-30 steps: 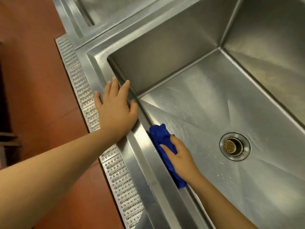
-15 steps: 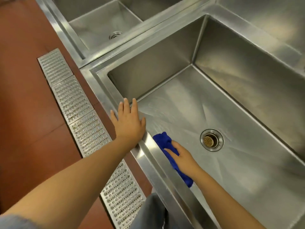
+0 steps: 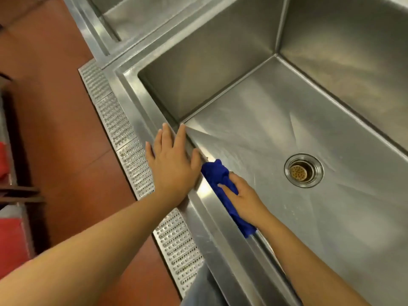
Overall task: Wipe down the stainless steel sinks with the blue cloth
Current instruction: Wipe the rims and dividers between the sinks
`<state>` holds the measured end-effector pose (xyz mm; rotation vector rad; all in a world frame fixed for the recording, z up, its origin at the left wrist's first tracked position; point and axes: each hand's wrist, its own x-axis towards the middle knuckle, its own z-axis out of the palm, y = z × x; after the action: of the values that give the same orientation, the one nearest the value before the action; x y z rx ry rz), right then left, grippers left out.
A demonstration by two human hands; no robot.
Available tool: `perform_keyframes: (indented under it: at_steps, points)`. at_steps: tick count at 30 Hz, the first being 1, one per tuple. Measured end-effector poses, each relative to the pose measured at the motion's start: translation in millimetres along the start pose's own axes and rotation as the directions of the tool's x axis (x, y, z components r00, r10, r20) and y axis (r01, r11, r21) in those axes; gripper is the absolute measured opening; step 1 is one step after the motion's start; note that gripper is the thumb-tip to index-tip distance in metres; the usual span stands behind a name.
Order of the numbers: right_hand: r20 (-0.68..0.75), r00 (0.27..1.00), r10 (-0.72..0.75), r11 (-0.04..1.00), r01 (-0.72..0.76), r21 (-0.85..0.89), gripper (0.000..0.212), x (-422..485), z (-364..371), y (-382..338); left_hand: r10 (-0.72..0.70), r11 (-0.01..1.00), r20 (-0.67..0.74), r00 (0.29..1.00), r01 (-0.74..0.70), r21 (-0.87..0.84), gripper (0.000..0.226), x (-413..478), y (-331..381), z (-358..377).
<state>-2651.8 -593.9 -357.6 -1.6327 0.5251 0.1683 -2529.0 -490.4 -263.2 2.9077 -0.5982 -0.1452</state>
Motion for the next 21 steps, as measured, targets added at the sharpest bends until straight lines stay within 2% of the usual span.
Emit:
perform_keyframes:
  at_steps: [4,8,10,13,17,19,21]
  points:
    - [0.032,0.995,0.092,0.995,-0.091,-0.049,0.015,14.3,5.6,30.9,-0.018,1.0,-0.029,0.999,0.017,-0.014,0.059,-1.3,-1.2,0.3]
    - [0.099,0.994,-0.034,0.999,0.033,0.013,0.011,0.0,-3.4,18.4,-0.015,0.999,-0.052,0.999,0.013,-0.03,0.064,-1.0,-0.6,1.0]
    - [0.094,0.992,-0.082,0.996,0.079,0.03,0.015,2.4,-2.1,19.1,-0.015,1.0,-0.048,0.999,0.014,-0.021,0.065,-2.4,0.1,1.0]
    - [0.009,1.0,0.02,1.0,-0.02,-0.02,0.022,23.9,7.3,46.7,-0.013,0.999,-0.046,0.999,0.011,-0.032,0.064,-2.5,-0.6,1.5]
    - [0.061,0.959,0.278,0.948,-0.264,-0.176,0.019,42.3,9.8,87.4,-0.018,0.999,-0.048,0.999,0.017,-0.031,0.062,-0.7,-2.9,1.1]
    - [0.09,0.958,0.274,0.955,-0.26,-0.141,0.02,39.6,7.0,83.4,-0.013,0.999,-0.048,0.999,0.011,-0.04,0.062,-1.2,-3.3,1.7]
    - [0.089,0.977,0.195,0.979,-0.188,-0.078,0.02,35.5,5.6,69.8,-0.014,0.999,-0.054,0.998,0.011,-0.039,0.061,-0.9,-3.2,2.0]
